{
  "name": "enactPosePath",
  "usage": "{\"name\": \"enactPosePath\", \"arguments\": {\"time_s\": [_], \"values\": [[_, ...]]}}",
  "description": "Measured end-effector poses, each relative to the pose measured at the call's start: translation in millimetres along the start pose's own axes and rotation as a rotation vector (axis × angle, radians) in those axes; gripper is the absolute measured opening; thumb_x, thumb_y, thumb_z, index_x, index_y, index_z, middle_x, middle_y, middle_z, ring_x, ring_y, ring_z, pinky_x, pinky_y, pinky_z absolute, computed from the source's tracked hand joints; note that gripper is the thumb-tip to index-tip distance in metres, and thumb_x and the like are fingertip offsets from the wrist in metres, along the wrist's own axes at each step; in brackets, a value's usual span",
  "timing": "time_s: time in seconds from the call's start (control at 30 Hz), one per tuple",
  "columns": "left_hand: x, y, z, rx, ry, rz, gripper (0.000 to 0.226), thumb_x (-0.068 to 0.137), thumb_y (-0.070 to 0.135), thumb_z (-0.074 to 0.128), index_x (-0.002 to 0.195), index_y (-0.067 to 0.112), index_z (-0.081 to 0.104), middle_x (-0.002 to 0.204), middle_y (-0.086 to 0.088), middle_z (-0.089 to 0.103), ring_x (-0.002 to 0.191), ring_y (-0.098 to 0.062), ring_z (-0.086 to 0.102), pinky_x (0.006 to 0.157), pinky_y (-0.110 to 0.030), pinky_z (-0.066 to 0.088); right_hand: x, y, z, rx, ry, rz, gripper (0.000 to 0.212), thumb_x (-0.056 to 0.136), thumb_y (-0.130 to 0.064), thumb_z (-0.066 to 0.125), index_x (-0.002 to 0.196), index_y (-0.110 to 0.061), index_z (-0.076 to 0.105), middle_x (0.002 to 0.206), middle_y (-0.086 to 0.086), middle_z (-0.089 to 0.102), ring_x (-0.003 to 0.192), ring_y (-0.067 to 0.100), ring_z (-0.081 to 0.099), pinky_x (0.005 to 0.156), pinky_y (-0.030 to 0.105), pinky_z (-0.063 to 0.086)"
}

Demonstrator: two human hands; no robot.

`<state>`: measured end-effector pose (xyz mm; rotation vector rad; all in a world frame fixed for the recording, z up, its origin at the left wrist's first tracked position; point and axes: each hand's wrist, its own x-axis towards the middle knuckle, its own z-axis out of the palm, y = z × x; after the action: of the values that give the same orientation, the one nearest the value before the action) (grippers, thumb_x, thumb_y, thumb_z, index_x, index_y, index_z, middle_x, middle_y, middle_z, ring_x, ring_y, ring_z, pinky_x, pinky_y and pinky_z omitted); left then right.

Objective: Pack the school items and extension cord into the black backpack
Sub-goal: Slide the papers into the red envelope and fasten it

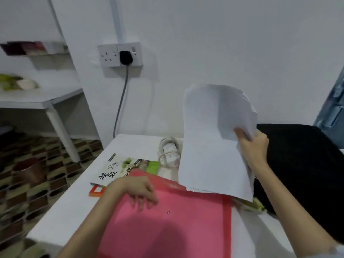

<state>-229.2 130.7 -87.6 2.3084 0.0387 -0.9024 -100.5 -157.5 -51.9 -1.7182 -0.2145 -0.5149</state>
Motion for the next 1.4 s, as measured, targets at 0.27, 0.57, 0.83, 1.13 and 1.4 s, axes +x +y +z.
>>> {"name": "enactPosePath", "arguments": {"time_s": [0.27,0.57,0.83,1.13,1.4], "values": [[58.8,-36.3,5.9,0.472,0.602,0.083,0.086,0.069,0.065,0.061,0.14,0.022,0.037,0.152,0.003,0.023,0.141,-0.015,0.015,0.115,-0.04,0.013,12.9,-2.9,31.6,-0.333,-0.088,-0.264,0.018,0.09,-0.028,0.061,0.079,-0.015,0.064,0.064,0.006,0.06,0.061,0.026,0.054,0.059,0.038,0.042],[69.0,-54.7,-17.2,0.104,0.572,0.335,0.031,0.069,0.053,0.057,0.093,0.034,0.061,0.131,-0.007,0.053,0.127,-0.007,0.036,0.11,-0.022,0.017,29.7,12.6,61.4,-0.548,-0.015,-0.436,0.017,0.085,-0.001,0.057,0.093,-0.012,0.067,0.067,0.001,0.06,0.057,0.024,0.052,0.047,0.026,0.028],[38.4,-50.3,-39.2,-0.127,0.35,0.417,0.034,0.08,0.018,0.071,0.071,0.051,0.066,0.144,0.008,0.032,0.138,0.002,0.01,0.117,-0.031,-0.001,32.9,1.4,92.8,-0.25,-0.219,-0.23,0.025,0.091,-0.026,0.059,0.077,-0.005,0.061,0.07,0.017,0.059,0.064,0.031,0.051,0.059,0.04,0.041],[37.4,-46.5,-41.6,-0.242,0.296,0.493,0.024,0.079,0.01,0.071,0.076,0.034,0.071,0.086,0.007,0.069,0.09,-0.004,0.062,0.086,-0.016,0.042,26.9,21.8,116.6,-0.416,-0.625,-0.103,0.02,0.083,-0.026,0.068,0.069,-0.013,0.063,0.07,0.008,0.063,0.071,0.027,0.058,0.063,0.038,0.043],[33.3,-56.8,-44.7,-0.137,0.388,0.373,0.01,0.076,0.024,0.076,0.072,0.029,0.067,0.087,0.008,0.065,0.079,0.004,0.059,0.078,-0.014,0.04,34.2,39.2,105.1,-0.631,-0.874,0.037,0.041,0.078,-0.033,0.073,0.056,-0.016,0.042,0.051,-0.007,0.046,0.051,0.015,0.042,0.054,0.029,0.03]]}}
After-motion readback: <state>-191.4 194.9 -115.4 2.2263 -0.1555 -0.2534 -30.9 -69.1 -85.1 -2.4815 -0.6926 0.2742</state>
